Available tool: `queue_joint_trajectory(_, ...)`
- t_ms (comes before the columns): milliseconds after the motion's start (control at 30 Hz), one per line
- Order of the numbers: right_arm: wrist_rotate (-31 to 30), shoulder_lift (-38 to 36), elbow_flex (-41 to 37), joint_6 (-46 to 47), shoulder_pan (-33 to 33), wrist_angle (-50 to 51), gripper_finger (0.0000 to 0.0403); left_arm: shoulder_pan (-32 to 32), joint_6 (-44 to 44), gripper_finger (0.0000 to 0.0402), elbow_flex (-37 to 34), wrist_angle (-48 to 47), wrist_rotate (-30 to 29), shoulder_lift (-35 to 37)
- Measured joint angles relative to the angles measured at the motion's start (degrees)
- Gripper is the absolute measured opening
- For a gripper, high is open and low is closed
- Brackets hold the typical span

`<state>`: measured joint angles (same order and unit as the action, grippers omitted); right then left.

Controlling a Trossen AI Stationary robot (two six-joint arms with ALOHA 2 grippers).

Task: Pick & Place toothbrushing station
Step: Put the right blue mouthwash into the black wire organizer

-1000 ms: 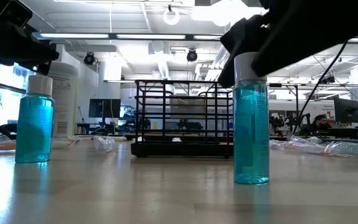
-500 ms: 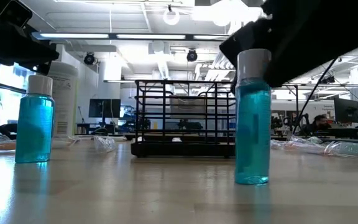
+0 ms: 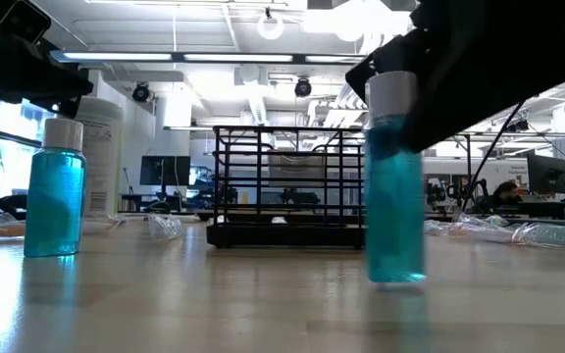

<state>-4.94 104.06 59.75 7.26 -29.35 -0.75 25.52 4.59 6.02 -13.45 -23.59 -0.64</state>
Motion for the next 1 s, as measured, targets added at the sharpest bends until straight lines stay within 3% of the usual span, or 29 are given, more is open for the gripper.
queue_joint_trajectory(533,-13.38,-10.74,0.19,-0.71,0.02,-0.98,0.0086,0.00,-0.03,0.0006,0.00,-0.02,0.00,0.00)
queue_joint_trajectory(700,-18.89,-13.17,3.84,-3.10,1.15,4.04,0.0088,0.00,-0.03,0.0006,0.00,-0.03,0.00,0.00)
queue_joint_trajectory(1000,-20.23,-13.28,9.33,-3.19,7.19,11.37,0.0087,0.00,-0.05,0.0006,0.02,-0.04,0.00,0.00)
